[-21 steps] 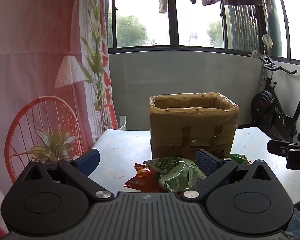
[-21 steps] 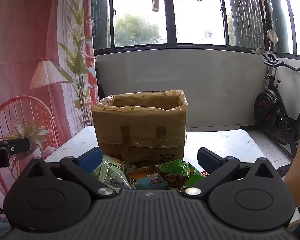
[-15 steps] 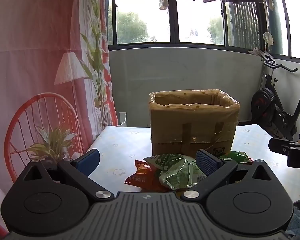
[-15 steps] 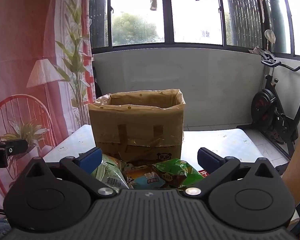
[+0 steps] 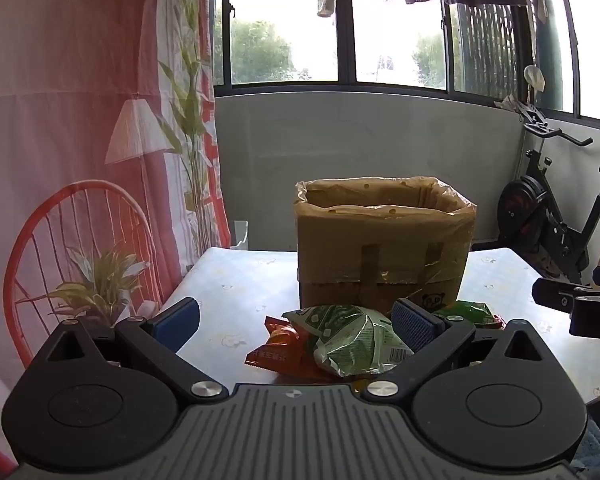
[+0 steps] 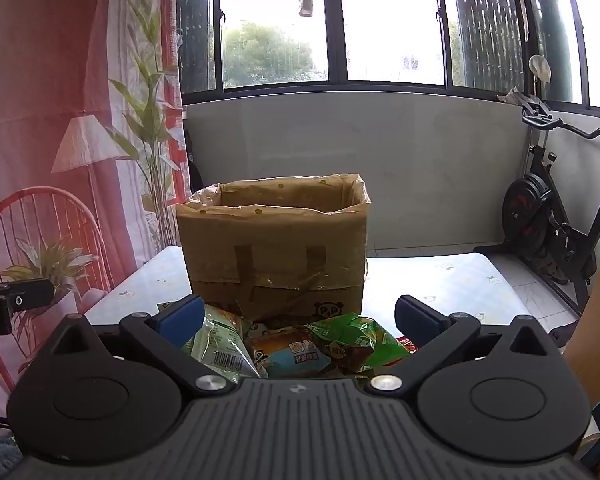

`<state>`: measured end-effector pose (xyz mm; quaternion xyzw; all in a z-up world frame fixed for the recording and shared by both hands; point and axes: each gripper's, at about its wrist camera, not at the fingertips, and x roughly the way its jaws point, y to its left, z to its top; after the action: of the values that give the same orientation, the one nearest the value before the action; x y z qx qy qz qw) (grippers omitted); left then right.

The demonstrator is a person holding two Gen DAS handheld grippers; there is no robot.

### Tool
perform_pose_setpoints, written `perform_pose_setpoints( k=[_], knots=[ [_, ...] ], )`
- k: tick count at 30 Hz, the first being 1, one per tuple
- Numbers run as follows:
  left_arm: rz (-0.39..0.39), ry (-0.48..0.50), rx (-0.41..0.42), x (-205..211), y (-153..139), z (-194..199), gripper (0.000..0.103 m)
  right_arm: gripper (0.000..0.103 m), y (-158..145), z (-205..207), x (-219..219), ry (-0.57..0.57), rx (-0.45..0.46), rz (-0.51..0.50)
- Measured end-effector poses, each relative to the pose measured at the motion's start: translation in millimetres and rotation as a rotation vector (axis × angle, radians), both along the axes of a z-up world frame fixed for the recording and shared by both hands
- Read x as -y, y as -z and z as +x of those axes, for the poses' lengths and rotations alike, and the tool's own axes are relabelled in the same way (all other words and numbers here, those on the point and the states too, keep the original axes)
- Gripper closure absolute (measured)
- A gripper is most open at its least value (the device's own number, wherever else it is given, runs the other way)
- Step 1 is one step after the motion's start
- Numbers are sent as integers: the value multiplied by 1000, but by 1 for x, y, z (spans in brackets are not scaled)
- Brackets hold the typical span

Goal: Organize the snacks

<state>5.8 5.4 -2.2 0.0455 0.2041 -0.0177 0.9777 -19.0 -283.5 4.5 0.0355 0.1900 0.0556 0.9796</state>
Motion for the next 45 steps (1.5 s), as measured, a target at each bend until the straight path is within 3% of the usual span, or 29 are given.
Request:
perform_pose_setpoints(
  k=[45],
  knots=[
    [-12, 0, -9, -2, 2, 1, 1, 0, 1, -3, -1, -5, -4, 0]
  ],
)
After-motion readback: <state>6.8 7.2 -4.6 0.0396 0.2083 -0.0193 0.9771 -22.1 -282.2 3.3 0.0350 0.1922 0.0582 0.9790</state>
